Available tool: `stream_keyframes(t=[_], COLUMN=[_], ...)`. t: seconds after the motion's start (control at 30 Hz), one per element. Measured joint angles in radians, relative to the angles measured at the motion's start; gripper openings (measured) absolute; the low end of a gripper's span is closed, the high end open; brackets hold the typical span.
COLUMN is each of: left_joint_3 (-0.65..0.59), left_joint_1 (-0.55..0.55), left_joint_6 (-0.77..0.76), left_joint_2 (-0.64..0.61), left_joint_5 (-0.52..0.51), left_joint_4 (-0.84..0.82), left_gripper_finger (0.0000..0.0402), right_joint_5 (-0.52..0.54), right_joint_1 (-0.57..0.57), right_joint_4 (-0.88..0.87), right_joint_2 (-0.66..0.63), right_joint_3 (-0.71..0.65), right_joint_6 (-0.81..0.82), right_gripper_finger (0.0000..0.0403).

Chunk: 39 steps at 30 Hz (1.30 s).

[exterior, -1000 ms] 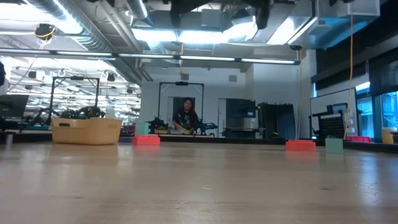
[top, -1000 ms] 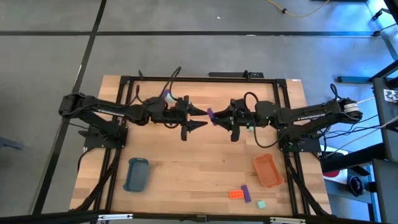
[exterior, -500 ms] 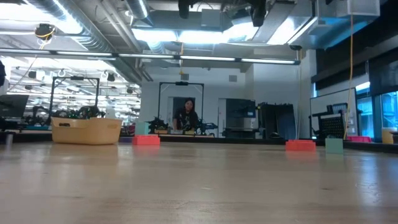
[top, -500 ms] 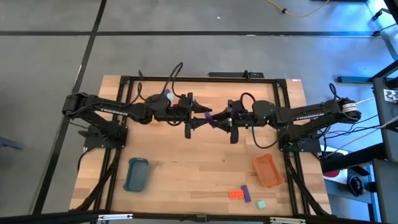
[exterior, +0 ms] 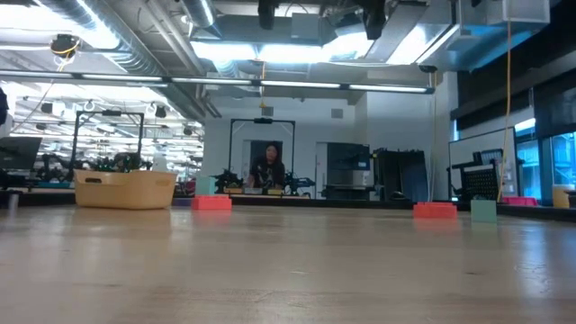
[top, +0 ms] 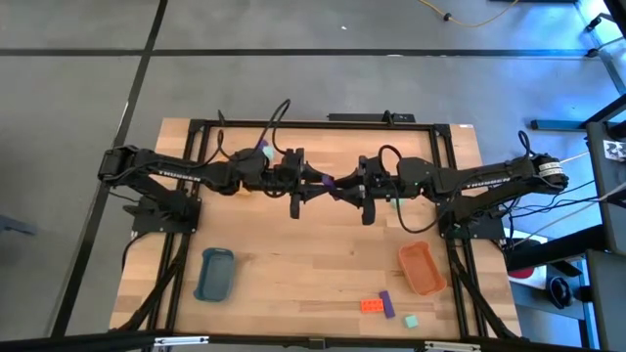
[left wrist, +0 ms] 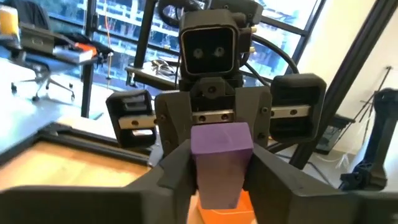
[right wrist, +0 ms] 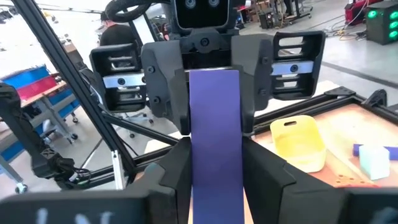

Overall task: Sort & place blocks by color
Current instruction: Put the top right violet wooden block into the yellow bin

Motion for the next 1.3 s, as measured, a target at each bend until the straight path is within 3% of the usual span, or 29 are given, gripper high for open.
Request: stream_keyframes(t=[0.23,0.5,0.63,0.87,1.1,1.3], left_joint_3=[0.0,0.0,-0.002,-0.13,-0.282,-0.322], left_joint_1=[0.02,0.077,0.093,0.092,0.092,0.092], left_joint_6=[-0.016,0.017,0.048,0.063,0.001,-0.015], left_joint_2=[-0.001,-0.083,-0.175,-0.389,-0.593,-0.672], left_joint_5=[0.027,0.07,0.067,0.05,0.01,0.011], left_joint_4=[-0.004,-0.142,-0.306,-0.385,-0.367,-0.36], left_gripper_finger=[0.0095,0.0095,0.0095,0.0095,0.0095,0.0095], right_joint_5=[-0.001,-0.01,-0.011,-0.007,0.047,0.061], right_joint_1=[-0.001,-0.003,-0.003,-0.003,-0.003,-0.003], right_joint_4=[0.001,-0.019,-0.111,-0.252,-0.255,-0.23], right_joint_2=[0.0,-0.047,-0.103,-0.183,-0.231,-0.235], right_joint_3=[0.0,0.0,0.0,0.0,0.0,0.0], right_joint_6=[0.015,0.063,0.066,0.096,0.048,0.039], right_gripper_finger=[0.0111,0.0258,0.0303,0.0313,0.0314,0.0315])
